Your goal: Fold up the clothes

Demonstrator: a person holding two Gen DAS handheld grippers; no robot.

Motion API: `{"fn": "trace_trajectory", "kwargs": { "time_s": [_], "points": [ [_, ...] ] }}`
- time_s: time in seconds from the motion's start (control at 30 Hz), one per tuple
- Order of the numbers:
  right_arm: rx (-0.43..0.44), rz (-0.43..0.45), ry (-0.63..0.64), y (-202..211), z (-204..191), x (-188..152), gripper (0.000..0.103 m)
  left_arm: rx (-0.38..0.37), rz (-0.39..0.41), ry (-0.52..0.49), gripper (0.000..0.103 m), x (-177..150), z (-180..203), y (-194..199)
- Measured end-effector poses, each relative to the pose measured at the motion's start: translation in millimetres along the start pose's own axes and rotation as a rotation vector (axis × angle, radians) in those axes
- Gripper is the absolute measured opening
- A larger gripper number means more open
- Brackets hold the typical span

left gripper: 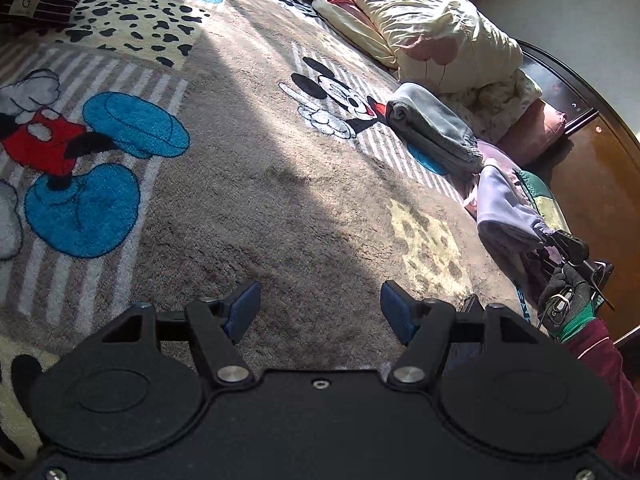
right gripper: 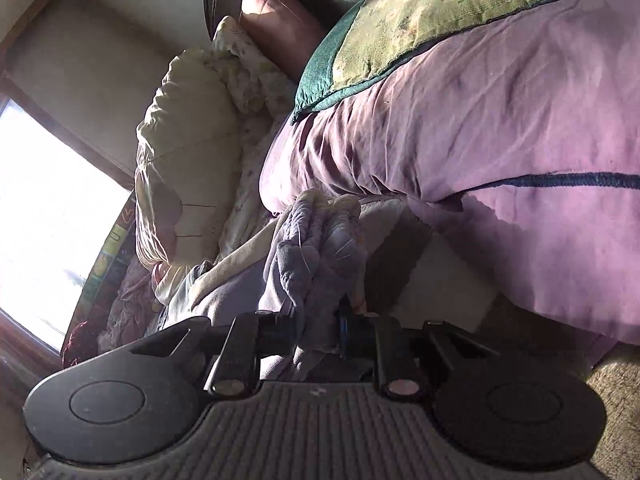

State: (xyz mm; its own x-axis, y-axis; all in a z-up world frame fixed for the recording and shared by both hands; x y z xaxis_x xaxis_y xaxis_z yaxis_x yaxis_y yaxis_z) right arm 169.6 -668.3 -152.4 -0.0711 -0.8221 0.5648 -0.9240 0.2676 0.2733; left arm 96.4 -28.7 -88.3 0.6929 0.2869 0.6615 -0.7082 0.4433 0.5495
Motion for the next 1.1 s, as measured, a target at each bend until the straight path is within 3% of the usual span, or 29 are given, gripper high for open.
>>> {"fn": "trace_trajectory", "kwargs": {
  "time_s": [0.07,0.1,0.23,0.3,0.33,0.43,0.53,0.7,0.73,0.77,0.87,0.97,1.03,1.1],
  "points": [
    [-0.009,0.038,0.002,15.2,-2.3,5.5,0.020,0.001,-0.010,-0.001,0.066,-2.8,-0.7,-2.0],
    [-0.041,0.011,0.033,10.6,-1.3,4.6,0.020,-0.001,-0.016,-0.003,0.066,-4.0,-0.6,-2.8],
    [-0.155,-0.075,0.117,-3.4,7.4,1.8,0.037,-0.019,0.004,-0.022,0.066,-3.6,5.3,4.8],
    [-0.160,-0.023,0.163,8.2,4.2,5.8,0.037,-0.027,0.018,-0.028,0.066,-2.5,5.6,10.1],
    [-0.156,0.006,0.177,15.9,2.3,8.5,0.043,-0.024,0.015,-0.025,0.066,-2.7,4.3,10.4],
    [-0.117,-0.005,0.115,18.3,9.1,9.2,0.064,-0.015,0.006,-0.007,0.066,-3.2,0.4,9.0],
    [-0.088,-0.069,0.007,9.4,25.0,1.0,0.071,-0.022,0.006,-0.002,0.066,-2.8,2.3,8.8],
    [-0.103,-0.035,-0.065,-2.0,43.4,-7.5,0.064,-0.037,0.011,-0.017,0.066,-0.6,10.0,9.1],
    [-0.095,-0.042,-0.068,-4.5,43.1,-7.3,0.052,-0.038,0.012,-0.015,0.066,-0.5,10.5,8.8],
    [-0.083,-0.055,-0.073,-6.6,42.7,-8.0,0.029,-0.040,0.013,-0.013,0.066,-0.4,11.0,8.6],
    [-0.049,-0.032,-0.082,10.9,30.2,-5.7,0.021,-0.053,0.020,-0.008,0.066,0.1,12.8,10.6],
    [0.020,0.034,-0.107,57.9,1.9,3.2,0.020,-0.068,0.025,-0.012,0.066,0.0,14.2,14.1],
    [-0.006,0.080,-0.057,94.0,-13.3,7.2,0.021,-0.074,0.027,-0.007,0.066,-0.9,13.3,15.5],
    [-0.098,0.040,-0.020,103.3,-3.3,-1.0,0.038,-0.086,0.027,0.001,0.066,-2.2,12.7,17.7]
  ]
}}
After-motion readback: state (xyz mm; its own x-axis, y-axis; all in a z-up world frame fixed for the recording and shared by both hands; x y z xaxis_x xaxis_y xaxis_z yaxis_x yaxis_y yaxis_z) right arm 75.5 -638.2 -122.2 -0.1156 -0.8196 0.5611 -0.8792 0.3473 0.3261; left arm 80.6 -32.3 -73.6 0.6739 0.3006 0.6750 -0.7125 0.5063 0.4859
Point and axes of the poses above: each gripper's, at about its wrist camera, not at the fingertips, and y roughly against the way its jaws point, z to its right, x to its top, the point moved 2 cm from there along -y, roughly the way its jaws point, and after that the axes turned 11 degrees about z, right-handed, at the moved point
